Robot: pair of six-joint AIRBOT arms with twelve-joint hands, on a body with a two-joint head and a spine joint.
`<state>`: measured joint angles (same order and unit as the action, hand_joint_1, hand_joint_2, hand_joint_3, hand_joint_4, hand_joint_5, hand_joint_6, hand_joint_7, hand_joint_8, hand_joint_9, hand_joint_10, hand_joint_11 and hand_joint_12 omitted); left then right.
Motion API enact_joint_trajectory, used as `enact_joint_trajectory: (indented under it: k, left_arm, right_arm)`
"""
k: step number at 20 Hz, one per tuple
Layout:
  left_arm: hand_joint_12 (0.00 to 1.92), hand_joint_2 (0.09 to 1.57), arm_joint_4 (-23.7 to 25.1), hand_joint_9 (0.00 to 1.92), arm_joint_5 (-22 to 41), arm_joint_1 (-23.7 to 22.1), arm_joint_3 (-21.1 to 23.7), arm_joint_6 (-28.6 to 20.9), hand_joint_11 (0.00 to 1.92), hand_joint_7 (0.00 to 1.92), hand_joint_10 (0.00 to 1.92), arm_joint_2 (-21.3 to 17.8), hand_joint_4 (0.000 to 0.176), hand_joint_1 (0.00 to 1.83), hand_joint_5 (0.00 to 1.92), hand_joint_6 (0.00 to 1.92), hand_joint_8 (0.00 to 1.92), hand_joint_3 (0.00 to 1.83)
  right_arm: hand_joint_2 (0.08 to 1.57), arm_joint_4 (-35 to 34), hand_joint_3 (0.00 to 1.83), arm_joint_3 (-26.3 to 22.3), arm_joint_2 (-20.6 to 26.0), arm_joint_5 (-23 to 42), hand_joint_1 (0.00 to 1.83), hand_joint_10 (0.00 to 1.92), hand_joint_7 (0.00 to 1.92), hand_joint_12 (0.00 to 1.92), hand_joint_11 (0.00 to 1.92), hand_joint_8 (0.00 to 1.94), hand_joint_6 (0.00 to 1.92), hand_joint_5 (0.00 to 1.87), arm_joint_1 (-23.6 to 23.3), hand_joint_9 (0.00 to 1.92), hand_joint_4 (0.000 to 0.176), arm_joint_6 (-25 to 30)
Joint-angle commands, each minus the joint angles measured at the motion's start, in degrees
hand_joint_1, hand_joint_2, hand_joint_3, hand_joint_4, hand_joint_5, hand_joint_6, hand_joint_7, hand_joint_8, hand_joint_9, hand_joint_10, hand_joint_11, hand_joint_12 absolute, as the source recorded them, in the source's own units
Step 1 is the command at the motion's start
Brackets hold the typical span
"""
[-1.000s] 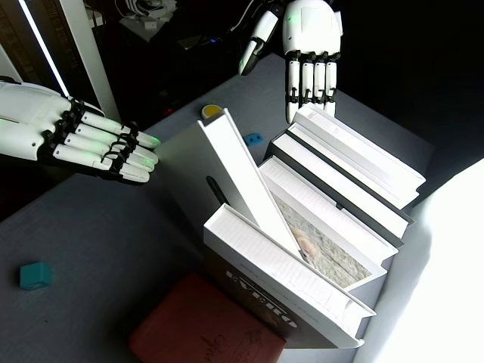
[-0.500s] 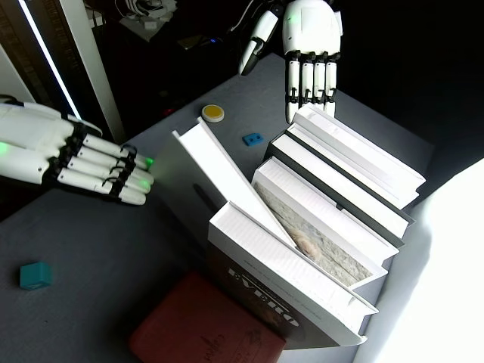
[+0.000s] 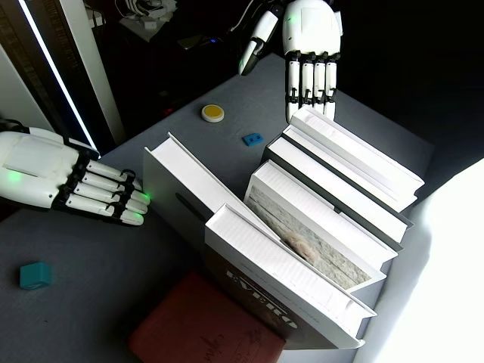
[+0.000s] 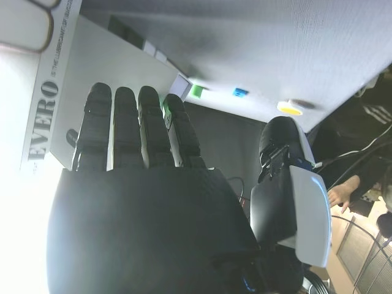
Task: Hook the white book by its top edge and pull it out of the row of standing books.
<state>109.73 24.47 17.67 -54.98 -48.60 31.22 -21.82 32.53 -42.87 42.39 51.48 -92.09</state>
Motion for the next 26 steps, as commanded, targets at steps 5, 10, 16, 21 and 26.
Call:
enact_joint_trajectory:
  k: [5, 10, 16, 21, 26]
  left_arm:
    - [0.00, 1.15, -1.98, 0.00, -1.64, -0.43, -0.02, -0.23, 0.00, 0.00, 0.00, 0.00, 0.000, 0.00, 0.00, 0.00, 0.00, 0.00]
    - [0.00, 1.16, -1.98, 0.00, -1.63, -0.41, 0.02, -0.23, 0.00, 0.00, 0.00, 0.00, 0.000, 0.00, 0.00, 0.00, 0.00, 0.01]
    - [0.00, 1.16, -1.98, 0.00, -1.61, -0.39, 0.02, -0.23, 0.00, 0.00, 0.00, 0.00, 0.000, 0.00, 0.00, 0.00, 0.00, 0.01]
    - [0.00, 1.15, -1.98, 0.00, -1.61, -0.39, -0.01, -0.22, 0.00, 0.00, 0.00, 0.00, 0.000, 0.00, 0.00, 0.00, 0.00, 0.00]
    - [0.00, 1.15, -1.98, 0.00, -1.52, -0.36, 0.06, -0.22, 0.00, 0.00, 0.00, 0.00, 0.000, 0.00, 0.00, 0.00, 0.00, 0.00]
  right_arm:
    - [1.16, 0.77, 0.00, 0.55, -0.71, 5.70, 0.00, 0.00, 0.03, 0.00, 0.00, 0.00, 0.00, 0.06, 1.55, 0.00, 0.000, -0.94]
    - [1.17, 0.77, 0.00, 0.30, -0.31, 5.92, 0.00, 0.00, 0.05, 0.00, 0.00, 0.01, 0.01, 0.07, 2.51, 0.01, 0.000, -0.96]
    - [1.16, 0.82, 0.00, -5.70, 5.95, 10.27, 0.00, 0.00, 0.03, 0.00, 0.00, 0.00, 0.00, 0.05, 4.47, 0.00, 0.000, -0.98]
    - [1.17, -0.95, 0.00, -11.13, 12.12, 17.34, 0.00, 0.00, 0.03, 0.00, 0.00, 0.00, 0.00, 0.06, 6.69, 0.00, 0.000, -0.96]
    - [1.18, -1.02, 0.00, -11.88, 13.90, 25.74, 0.00, 0.00, 0.02, 0.00, 0.00, 0.00, 0.00, 0.05, 6.59, 0.00, 0.000, -1.59]
